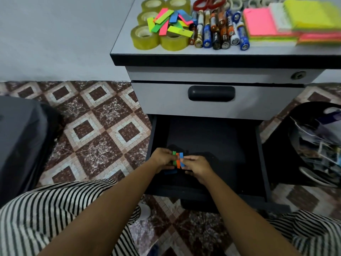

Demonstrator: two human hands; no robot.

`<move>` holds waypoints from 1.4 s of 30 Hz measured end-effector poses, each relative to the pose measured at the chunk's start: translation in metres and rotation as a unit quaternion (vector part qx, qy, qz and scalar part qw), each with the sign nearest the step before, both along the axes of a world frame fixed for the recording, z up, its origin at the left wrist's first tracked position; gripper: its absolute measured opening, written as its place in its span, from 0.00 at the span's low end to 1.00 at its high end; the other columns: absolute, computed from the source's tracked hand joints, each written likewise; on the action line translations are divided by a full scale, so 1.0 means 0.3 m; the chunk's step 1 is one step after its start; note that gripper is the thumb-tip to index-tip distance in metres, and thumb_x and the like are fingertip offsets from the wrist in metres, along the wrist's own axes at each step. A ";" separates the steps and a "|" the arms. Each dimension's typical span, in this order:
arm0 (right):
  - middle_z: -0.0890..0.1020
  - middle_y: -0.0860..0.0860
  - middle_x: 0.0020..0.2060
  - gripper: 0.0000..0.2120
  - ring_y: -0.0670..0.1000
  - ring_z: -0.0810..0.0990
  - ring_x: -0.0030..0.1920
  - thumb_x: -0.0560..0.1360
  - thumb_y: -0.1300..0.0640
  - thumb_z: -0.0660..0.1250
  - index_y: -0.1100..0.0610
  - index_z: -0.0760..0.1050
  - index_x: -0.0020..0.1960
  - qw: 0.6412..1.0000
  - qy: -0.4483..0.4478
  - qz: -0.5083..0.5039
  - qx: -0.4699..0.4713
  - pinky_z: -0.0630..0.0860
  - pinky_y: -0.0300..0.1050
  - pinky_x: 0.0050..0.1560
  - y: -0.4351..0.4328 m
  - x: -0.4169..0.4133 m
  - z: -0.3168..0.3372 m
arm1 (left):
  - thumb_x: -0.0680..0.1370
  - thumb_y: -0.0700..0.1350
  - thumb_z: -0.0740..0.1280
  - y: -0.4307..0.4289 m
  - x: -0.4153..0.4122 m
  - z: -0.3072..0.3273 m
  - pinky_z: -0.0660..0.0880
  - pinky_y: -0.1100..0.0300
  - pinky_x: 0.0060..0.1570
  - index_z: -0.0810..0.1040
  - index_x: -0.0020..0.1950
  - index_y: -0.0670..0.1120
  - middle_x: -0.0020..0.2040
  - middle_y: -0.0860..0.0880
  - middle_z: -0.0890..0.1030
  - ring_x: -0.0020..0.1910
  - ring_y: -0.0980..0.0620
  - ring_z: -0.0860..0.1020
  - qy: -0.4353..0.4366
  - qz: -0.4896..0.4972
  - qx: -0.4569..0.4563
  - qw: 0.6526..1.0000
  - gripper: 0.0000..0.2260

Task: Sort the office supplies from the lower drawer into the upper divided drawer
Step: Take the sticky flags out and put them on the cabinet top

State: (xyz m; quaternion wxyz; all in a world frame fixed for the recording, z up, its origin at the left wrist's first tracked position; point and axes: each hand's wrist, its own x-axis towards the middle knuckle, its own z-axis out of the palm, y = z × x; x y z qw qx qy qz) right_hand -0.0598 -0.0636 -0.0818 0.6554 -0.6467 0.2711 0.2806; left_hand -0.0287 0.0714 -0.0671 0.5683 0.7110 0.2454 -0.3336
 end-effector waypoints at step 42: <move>0.79 0.55 0.37 0.05 0.49 0.77 0.36 0.77 0.65 0.63 0.58 0.75 0.44 0.988 -0.118 -0.080 0.053 0.74 0.40 0.38 -0.030 -0.020 0.344 | 0.77 0.36 0.65 -0.036 -0.044 0.321 0.76 0.61 0.36 0.77 0.43 0.42 0.38 0.45 0.79 0.36 0.53 0.77 -0.071 -0.023 -0.066 0.995 0.04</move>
